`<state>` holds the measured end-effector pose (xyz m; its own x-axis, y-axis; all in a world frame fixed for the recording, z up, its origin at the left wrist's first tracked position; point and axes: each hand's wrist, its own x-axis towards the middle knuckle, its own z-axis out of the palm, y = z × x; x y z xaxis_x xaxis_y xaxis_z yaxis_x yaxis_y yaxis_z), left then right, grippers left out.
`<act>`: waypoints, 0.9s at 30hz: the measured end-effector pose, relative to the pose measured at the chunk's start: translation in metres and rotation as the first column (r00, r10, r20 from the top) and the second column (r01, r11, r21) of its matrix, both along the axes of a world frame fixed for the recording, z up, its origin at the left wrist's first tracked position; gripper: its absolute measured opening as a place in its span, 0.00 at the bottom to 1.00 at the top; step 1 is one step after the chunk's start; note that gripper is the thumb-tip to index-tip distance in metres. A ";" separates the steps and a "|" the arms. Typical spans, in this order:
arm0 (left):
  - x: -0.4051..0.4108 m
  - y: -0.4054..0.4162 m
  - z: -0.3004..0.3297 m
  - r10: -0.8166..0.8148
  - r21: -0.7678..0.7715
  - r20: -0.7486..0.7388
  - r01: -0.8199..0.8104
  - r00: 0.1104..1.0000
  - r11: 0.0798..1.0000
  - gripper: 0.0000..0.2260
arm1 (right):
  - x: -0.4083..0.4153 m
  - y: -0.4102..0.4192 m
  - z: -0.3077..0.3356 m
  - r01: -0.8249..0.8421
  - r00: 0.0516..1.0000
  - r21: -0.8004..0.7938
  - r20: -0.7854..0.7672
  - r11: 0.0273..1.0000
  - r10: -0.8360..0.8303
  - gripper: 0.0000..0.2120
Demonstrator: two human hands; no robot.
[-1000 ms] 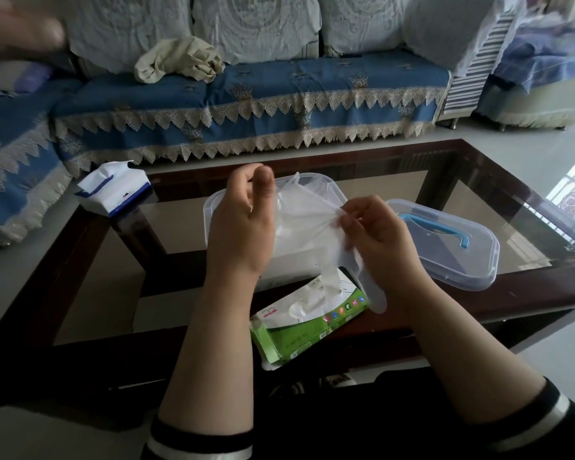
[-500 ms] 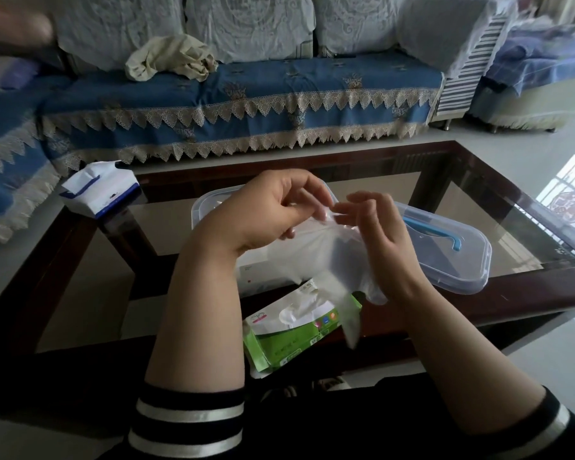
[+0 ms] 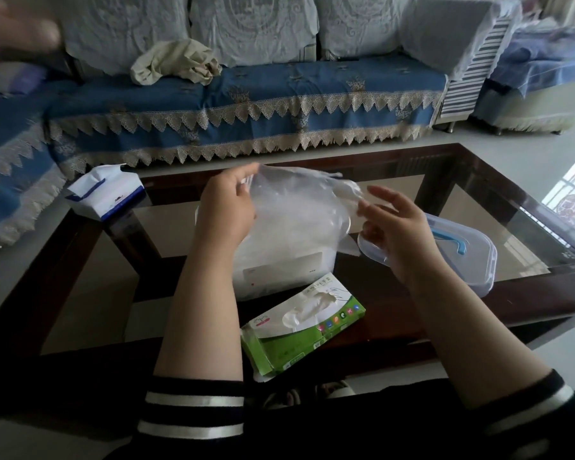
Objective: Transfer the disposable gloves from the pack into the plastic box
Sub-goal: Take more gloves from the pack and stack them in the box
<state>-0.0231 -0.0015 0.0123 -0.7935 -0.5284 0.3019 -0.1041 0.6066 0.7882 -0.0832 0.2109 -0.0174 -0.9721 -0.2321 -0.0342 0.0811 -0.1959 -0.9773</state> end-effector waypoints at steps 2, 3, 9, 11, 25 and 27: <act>-0.008 -0.009 -0.014 0.088 -0.009 0.015 -0.088 0.996 0.996 0.18 | -0.008 -0.002 -0.004 0.126 0.992 0.026 -0.035 0.992 -0.125 0.12; -0.012 -0.013 -0.021 0.118 -0.036 0.047 -0.117 0.992 0.992 0.18 | -0.010 -0.002 -0.006 0.161 0.986 0.037 -0.051 0.986 -0.159 0.12; -0.015 -0.017 -0.037 0.205 -0.275 0.341 -0.111 0.917 0.955 0.24 | -0.005 -0.006 -0.014 0.150 0.982 0.143 -0.132 0.978 -0.131 0.09; -0.016 -0.016 -0.040 0.221 -0.317 0.405 -0.090 0.887 0.944 0.23 | -0.001 -0.009 -0.014 0.133 0.982 0.178 -0.156 0.975 -0.105 0.09; 0.006 0.004 -0.028 0.321 -0.575 0.220 -0.144 0.921 0.805 0.10 | 0.027 -0.018 -0.036 -0.276 0.736 0.752 -0.235 0.599 0.635 0.06; 0.013 0.011 -0.029 0.283 -0.580 0.136 -0.156 0.949 0.800 0.06 | 0.026 -0.021 -0.045 -0.249 0.654 0.838 -0.225 0.486 0.722 0.09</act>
<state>-0.0099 0.0098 -0.0169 -0.7535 -0.4874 0.4413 -0.4081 0.8729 0.2673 -0.0569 0.1899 -0.0627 -0.6025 -0.7981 0.0070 -0.5961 0.4441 -0.6689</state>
